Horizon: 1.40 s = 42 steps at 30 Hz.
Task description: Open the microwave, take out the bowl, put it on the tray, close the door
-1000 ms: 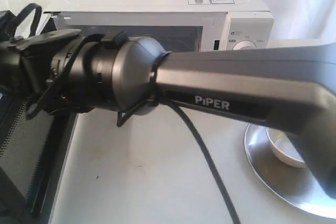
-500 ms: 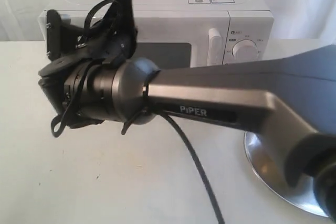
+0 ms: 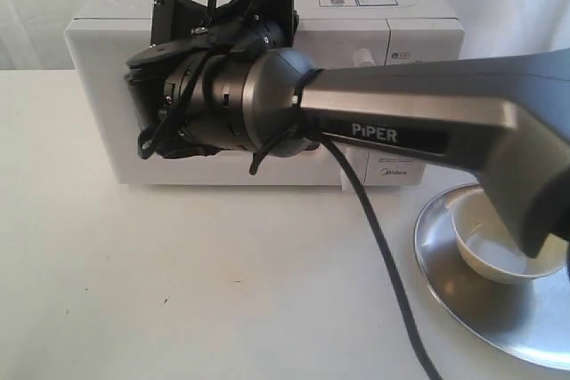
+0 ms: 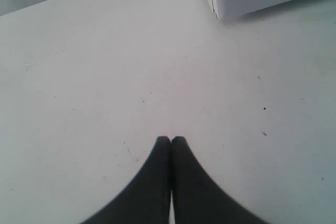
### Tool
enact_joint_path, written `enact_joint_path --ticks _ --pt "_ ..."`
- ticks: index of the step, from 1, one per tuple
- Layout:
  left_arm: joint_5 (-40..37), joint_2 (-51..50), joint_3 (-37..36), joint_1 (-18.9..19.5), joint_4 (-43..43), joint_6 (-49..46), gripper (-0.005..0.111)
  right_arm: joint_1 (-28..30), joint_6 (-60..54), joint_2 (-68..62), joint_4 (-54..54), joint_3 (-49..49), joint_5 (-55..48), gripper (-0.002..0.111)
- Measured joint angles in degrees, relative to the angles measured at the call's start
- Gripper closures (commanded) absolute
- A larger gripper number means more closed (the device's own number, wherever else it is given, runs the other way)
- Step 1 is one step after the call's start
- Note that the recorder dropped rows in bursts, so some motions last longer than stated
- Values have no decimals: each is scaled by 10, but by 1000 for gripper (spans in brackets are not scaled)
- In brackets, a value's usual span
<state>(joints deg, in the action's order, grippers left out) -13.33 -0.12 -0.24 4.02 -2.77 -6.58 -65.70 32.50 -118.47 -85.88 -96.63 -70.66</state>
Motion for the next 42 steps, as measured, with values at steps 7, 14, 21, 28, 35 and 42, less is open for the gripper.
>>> enact_joint_path --ticks 7,14,21,28,35,42 --pt "0 0 0 0 0 0 107 -43 -72 83 136 1 15 108" --pt "0 0 0 0 0 0 107 -66 -54 211 190 1 13 108" --pt "0 0 0 0 0 0 107 -66 -45 267 193 1 11 108" --pt "0 0 0 0 0 0 107 -66 -45 274 197 1 11 108" --pt "0 0 0 0 0 0 107 -66 -45 285 206 1 11 108" --pt "0 0 0 0 0 0 107 -63 -43 398 498 27 11 108"
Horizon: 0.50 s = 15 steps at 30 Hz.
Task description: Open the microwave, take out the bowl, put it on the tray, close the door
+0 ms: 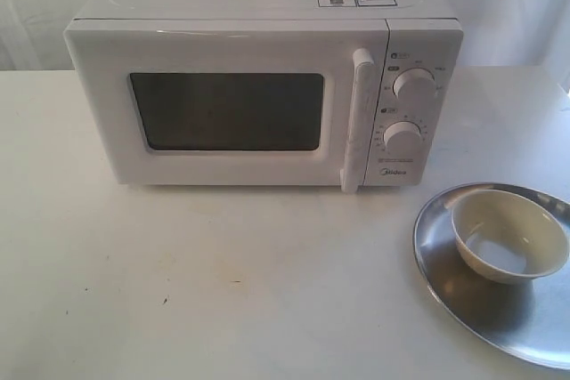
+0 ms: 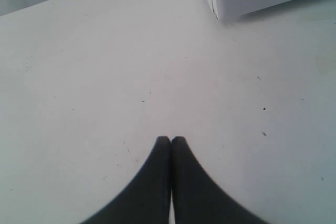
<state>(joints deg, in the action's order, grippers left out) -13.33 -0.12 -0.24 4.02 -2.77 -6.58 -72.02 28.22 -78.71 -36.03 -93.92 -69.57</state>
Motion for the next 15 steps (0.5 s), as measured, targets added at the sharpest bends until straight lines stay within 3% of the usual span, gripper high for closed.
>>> enact_joint_path --ticks 2,4,7,9,12,15 --pt "0 0 0 0 0 0 107 26 0 67 62 56 75 108" --pt "0 0 0 0 0 0 107 83 1 139 105 152 271 108" --pt "0 0 0 0 0 0 107 212 1 258 127 335 662 108" --pt "0 0 0 0 0 0 107 304 2 351 158 448 820 108" --pt "0 0 0 0 0 0 107 420 2 472 228 567 838 108" --pt "0 0 0 0 0 0 107 530 2 606 275 683 769 108"
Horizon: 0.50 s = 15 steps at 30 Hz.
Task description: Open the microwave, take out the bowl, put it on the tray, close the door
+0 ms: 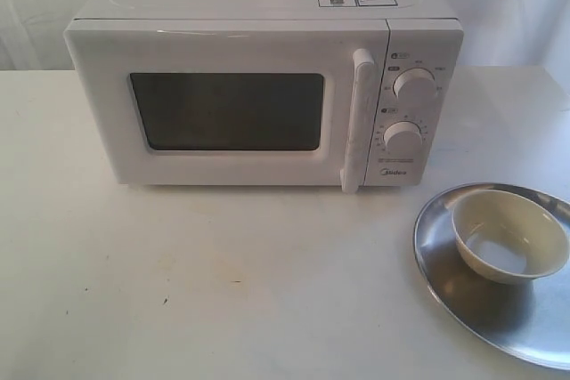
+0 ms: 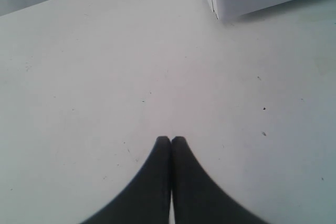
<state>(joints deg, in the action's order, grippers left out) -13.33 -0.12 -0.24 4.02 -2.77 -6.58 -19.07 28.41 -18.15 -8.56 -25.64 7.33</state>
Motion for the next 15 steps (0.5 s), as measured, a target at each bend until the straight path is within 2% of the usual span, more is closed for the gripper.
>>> enact_joint_path --ticks 3,9,15 --pt "0 0 0 0 0 0 107 46 0 99 10 96 -11 108" --pt "0 0 0 0 0 0 107 47 0 178 79 220 -13 108" --pt "0 0 0 0 0 0 107 47 0 178 86 253 -83 108"
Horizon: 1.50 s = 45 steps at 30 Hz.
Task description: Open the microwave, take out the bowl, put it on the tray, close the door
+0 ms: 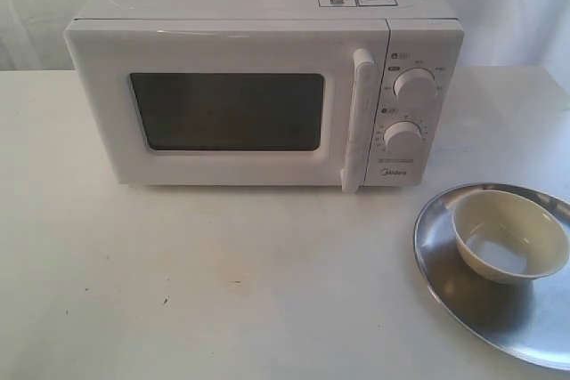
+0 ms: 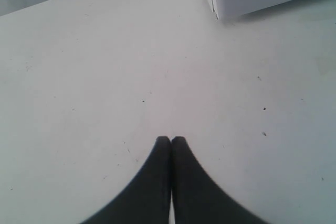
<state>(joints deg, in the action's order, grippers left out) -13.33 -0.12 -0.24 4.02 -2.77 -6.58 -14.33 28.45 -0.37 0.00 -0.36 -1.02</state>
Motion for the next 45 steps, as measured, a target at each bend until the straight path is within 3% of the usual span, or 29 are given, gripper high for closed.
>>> enact_joint_path --ticks 10,17,19,24,31,36,45 --pt "0 0 0 0 0 0 107 0 0 0 0 1 -83 108" --pt "0 0 0 0 0 0 107 0 64 0 24 1 -131 108" --pt "0 0 0 0 0 0 107 0 22 0 11 1 -158 108" --pt "0 0 0 0 0 0 107 0 -225 0 -10 1 -170 108" --pt "0 0 0 0 0 0 107 0 -352 0 -18 1 -173 108" --pt "0 0 0 0 0 0 107 0 -372 0 -20 1 -173 108" --pt "0 0 0 0 0 0 107 0 -275 0 -20 1 -173 108"
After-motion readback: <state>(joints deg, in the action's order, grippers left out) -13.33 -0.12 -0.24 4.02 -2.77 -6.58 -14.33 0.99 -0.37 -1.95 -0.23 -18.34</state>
